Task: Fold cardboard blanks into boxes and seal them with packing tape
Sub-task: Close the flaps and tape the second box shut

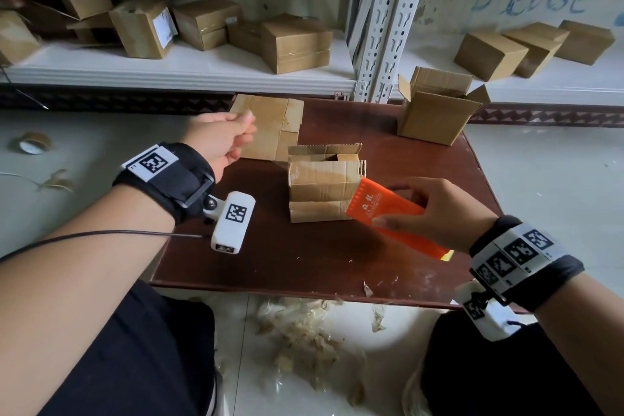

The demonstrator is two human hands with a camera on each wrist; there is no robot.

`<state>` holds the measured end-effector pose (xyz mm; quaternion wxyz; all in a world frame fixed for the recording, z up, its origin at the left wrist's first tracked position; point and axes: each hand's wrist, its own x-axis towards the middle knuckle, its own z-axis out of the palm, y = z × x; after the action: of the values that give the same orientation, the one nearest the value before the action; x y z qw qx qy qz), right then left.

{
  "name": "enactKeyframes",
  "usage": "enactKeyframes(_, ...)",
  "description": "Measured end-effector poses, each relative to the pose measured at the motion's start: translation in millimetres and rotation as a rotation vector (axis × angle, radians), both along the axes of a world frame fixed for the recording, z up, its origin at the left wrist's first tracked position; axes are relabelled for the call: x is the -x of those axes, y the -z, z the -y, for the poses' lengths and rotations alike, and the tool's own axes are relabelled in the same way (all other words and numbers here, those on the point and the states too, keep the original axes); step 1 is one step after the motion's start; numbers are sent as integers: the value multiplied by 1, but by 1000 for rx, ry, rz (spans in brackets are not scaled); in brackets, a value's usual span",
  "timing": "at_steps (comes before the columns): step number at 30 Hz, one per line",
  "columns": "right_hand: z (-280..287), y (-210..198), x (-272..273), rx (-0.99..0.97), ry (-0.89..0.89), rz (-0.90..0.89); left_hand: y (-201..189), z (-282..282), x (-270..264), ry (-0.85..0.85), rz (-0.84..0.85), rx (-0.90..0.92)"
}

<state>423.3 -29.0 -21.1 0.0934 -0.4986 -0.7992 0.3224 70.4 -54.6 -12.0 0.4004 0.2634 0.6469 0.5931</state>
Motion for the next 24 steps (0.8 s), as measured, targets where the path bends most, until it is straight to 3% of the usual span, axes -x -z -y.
enactKeyframes(5,-5,8,-16,13,29,37,-11,8,21,-88,-33,-7)
enactKeyframes(12,-16,29,-25,-71,122,96,-21,18,2,54,-65,-101)
enactKeyframes(24,-41,39,-22,-58,256,167,-38,24,-39,142,-317,-327)
